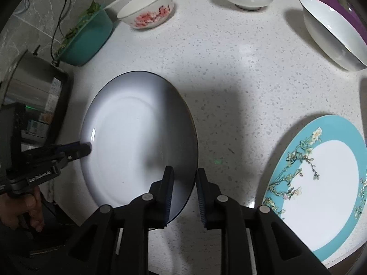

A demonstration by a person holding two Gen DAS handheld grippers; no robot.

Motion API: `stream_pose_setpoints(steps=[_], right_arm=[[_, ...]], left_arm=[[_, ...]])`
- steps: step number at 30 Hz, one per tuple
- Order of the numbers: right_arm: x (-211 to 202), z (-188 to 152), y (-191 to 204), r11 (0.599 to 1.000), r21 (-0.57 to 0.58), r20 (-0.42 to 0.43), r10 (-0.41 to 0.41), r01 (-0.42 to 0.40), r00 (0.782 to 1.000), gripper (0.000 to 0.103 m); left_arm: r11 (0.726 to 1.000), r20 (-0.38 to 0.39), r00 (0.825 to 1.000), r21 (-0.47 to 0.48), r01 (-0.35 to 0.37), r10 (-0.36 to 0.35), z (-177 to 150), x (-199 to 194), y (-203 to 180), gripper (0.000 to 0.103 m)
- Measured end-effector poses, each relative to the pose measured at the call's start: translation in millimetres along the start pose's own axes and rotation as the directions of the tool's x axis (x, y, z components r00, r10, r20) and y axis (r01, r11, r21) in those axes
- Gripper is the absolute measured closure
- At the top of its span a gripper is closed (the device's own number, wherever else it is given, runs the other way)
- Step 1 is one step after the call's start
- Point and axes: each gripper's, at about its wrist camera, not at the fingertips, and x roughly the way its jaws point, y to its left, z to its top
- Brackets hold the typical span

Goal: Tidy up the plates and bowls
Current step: 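Lift the grey-rimmed plate with both grippers and set it down near the rice cooker, then close both grippers on the rim of the smaller teal floral plate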

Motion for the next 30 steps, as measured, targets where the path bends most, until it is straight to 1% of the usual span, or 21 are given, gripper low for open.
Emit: stream_pose_setpoints(steps=[3, 8, 10, 11, 12, 13, 14, 15, 16, 17, 18, 19, 20, 21, 22, 23, 24, 26, 27, 28, 30], right_arm=[[2.8, -4.0, 3.8, 0.999, -0.021, 0.011, -0.042, 0.042, 0.999, 0.079], [0.3, -5.3, 10.1, 0.996, -0.035, 0.05, -0.081, 0.082, 0.995, 0.078], [-9.6, -7.6, 13.9, 0.995, -0.026, 0.088, -0.089, 0.091, 0.992, 0.076], [-20.7, -9.6, 14.0, 0.996, -0.016, 0.118, -0.083, 0.085, 0.99, 0.066], [-36.4, -13.1, 13.3, 0.997, -0.005, 0.163, -0.072, 0.074, 0.984, 0.05], [-55.8, -18.3, 10.7, 0.998, 0.005, 0.22, -0.055, 0.055, 0.974, 0.041], [-73.1, -24.4, 6.7, 0.999, 0.015, 0.273, -0.031, 0.028, 0.961, 0.025], [-88.5, -30.9, 0.6, 1.0, 0.023, 0.32, 0.0, -0.008, 0.947, 0.013], [-103.4, -38.8, -7.7, 0.998, 0.035, 0.363, 0.029, -0.045, 0.931, 0.01], [-122.9, -49.7, -18.3, 0.994, 0.064, 0.416, 0.058, -0.092, 0.908, 0.008], [-135.2, -58.1, -28.8, 0.988, 0.091, 0.448, 0.068, -0.121, 0.892, 0.004], [-146.0, -67.2, -40.2, 0.981, 0.119, 0.478, 0.078, -0.153, 0.875, 0.002], [-158.4, -81.4, -58.3, 0.965, 0.158, 0.524, 0.097, -0.208, 0.846, 0.0], [-164.6, -91.1, -73.0, 0.951, 0.183, 0.551, 0.111, -0.249, 0.827, 0.0], [-168.9, -101.0, -86.9, 0.933, 0.21, 0.573, 0.123, -0.291, 0.81, 0.0], [-171.4, -112.3, -102.7, 0.915, 0.242, 0.589, 0.126, -0.323, 0.798, 0.0], [-170.6, -122.7, -118.8, 0.901, 0.274, 0.592, 0.118, -0.336, 0.797, 0.0], [-165.9, -138.7, -144.9, 0.885, 0.309, 0.59, 0.108, -0.347, 0.8, 0.0], [-160.1, -144.5, -158.7, 0.871, 0.315, 0.595, 0.129, -0.377, 0.793, 0.0], [-154.5, -148.4, -169.3, 0.859, 0.312, 0.598, 0.154, -0.405, 0.787, 0.001], [-137.5, -152.4, -196.1, 0.84, 0.298, 0.59, 0.211, -0.453, 0.78, 0.013]], left_arm=[[0.999, 0.02, 0.999, 0.018, -0.031, 0.031, -0.2, 0.6, -6.3, 0.075], [1.0, 0.039, 0.999, 0.0, -0.019, 0.019, -1.0, -1.3, -1.8, 0.074], [1.0, 0.072, 0.997, -0.013, -0.02, 0.021, -5.2, -15.3, 4.1, 0.073], [1.0, 0.102, 0.995, -0.022, -0.006, 0.008, -8.5, -28.3, 8.9, 0.06], [1.0, 0.137, 0.991, -0.022, 0.01, -0.007, -8.6, -39.8, 7.9, 0.048], [0.999, 0.198, 0.979, -0.007, 0.043, -0.041, -7.9, -56.6, 4.0, 0.027], [0.997, 0.238, 0.969, 0.02, 0.071, -0.073, -6.9, -67.7, -2.1, 0.015], [0.991, 0.278, 0.953, 0.081, 0.105, -0.124, -4.8, -81.1, -14.5, 0.008], [0.982, 0.294, 0.942, 0.141, 0.123, -0.161, -3.5, -89.2, -27.1, 0.0], [0.968, 0.306, 0.932, 0.212, 0.132, -0.194, -2.9, -97.0, -44.3, 0.0], [0.949, 0.31, 0.923, 0.281, 0.141, -0.229, -3.0, -103.0, -64.6, 0.0], [0.934, 0.307, 0.916, 0.323, 0.156, -0.26, -3.3, -105.2, -80.0, 0.0], [0.913, 0.297, 0.907, 0.368, 0.179, -0.297, -4.3, -105.8, -99.3, 0.0], [0.899, 0.292, 0.903, 0.397, 0.186, -0.316, -5.2, -104.8, -113.9, 0.0], [0.888, 0.278, 0.906, 0.421, 0.183, -0.319, -6.0, -101.0, -130.3, 0.0], [0.879, 0.242, 0.916, 0.436, 0.192, -0.32, -5.5, -93.6, -146.7, 0.0], [0.874, 0.218, 0.918, 0.438, 0.211, -0.33, -3.5, -86.4, -158.8, 0.0], [0.887, 0.145, 0.942, 0.406, 0.222, -0.303, 2.8, -61.0, -183.3, 0.0], [0.894, 0.08, 0.955, 0.382, 0.234, -0.285, 9.0, -43.9, -193.2, 0.0], [0.898, 0.054, 0.959, 0.369, 0.239, -0.278, 11.6, -32.9, -200.6, 0.0], [0.903, 0.055, 0.966, 0.371, 0.216, -0.253, 14.2, -15.6, -214.6, 0.001]])
